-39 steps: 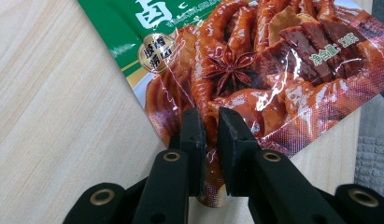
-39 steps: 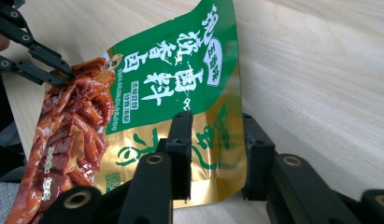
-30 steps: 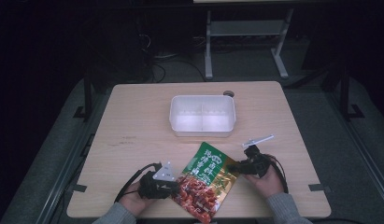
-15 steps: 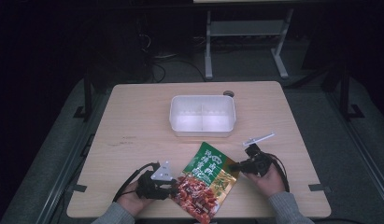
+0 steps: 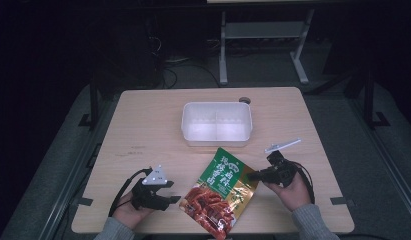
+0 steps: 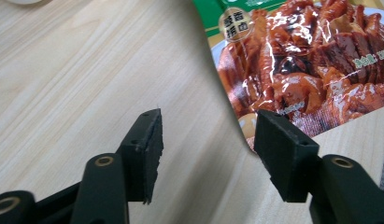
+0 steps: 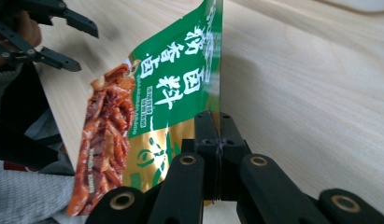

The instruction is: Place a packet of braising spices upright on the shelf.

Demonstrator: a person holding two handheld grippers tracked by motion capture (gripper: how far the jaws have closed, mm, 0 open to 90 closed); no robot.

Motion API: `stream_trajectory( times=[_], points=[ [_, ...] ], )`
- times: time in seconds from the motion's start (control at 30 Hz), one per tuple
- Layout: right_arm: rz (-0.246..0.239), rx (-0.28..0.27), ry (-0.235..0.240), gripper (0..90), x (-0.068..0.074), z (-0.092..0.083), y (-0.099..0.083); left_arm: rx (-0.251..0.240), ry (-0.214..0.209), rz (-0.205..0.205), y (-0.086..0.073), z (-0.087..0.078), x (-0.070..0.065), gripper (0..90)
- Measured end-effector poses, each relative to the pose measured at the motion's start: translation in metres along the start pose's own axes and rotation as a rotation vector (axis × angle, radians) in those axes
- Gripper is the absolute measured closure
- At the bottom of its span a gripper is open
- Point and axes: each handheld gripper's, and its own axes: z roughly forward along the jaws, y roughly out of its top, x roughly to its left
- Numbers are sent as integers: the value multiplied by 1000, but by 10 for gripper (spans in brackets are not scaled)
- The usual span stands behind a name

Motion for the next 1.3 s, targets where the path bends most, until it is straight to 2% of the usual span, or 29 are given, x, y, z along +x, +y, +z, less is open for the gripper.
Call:
stream_trajectory(
  times=[0.23,0.33,0.43,0.63,0.77,0.93,1.3],
  points=[
    [-20,-14,2,895,9,-13,9,14,0,-4,-2,5,1,365],
    [-50,-22,-6,895,16,-22,18,21,4,-1,-4,5,2,364],
    [-59,-30,-4,895,21,-27,23,12,11,-9,-4,4,4,348],
    [-101,-42,-4,895,35,-38,36,-25,8,-40,-4,1,6,343],
    [-127,-54,5,896,44,-46,41,-25,16,-33,-3,1,6,341],
    [-159,-69,25,896,57,-56,48,-15,13,-53,-5,4,10,340],
    [-246,-78,11,898,85,-76,67,-14,16,-54,-6,5,11,340]
  ],
)
